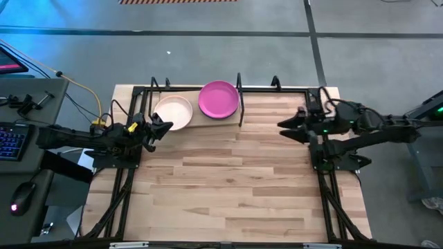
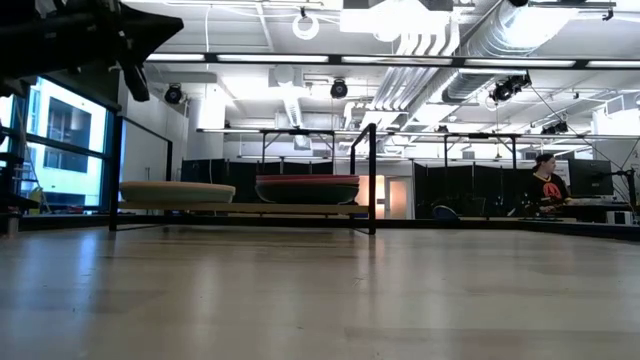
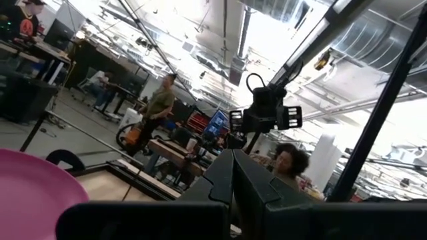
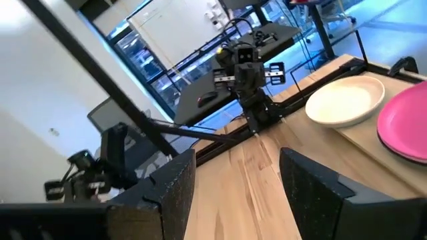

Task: Place and stack plates onto a shelf
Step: Return to Home Position

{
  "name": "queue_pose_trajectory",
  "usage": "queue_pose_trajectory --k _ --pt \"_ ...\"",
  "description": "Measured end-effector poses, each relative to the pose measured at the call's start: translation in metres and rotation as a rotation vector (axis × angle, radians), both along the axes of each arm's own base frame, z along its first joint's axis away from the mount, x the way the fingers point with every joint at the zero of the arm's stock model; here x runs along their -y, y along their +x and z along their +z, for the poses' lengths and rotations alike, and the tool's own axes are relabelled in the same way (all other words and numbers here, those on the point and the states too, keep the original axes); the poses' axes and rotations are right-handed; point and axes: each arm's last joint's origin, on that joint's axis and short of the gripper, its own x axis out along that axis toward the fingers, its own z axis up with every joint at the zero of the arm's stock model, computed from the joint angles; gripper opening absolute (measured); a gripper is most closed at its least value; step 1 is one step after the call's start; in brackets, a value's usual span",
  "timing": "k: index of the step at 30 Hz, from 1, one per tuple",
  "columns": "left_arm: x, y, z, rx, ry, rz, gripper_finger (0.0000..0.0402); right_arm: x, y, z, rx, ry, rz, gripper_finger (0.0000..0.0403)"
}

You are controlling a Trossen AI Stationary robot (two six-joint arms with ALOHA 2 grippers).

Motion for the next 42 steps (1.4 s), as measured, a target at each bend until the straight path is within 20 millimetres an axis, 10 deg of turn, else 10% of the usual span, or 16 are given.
queue_pose_trajectory --k 13,26,42 --pt "0.000 0.000 0.000 0.001 -0.006 0.001 0.0000 -0.017 -0.029 -0.001 0.080 -0.279 0.227 0.0160" --pt "0.000 0.001 -0.002 -0.016 -0.007 0.001 0.0000 -0.013 -0.054 -0.075 0.284 -0.277 0.251 0.0010" --pt "0.000 0.001 -0.002 -0.021 -0.007 0.001 0.0001 -0.012 -0.054 -0.150 0.424 -0.246 0.187 0.0001"
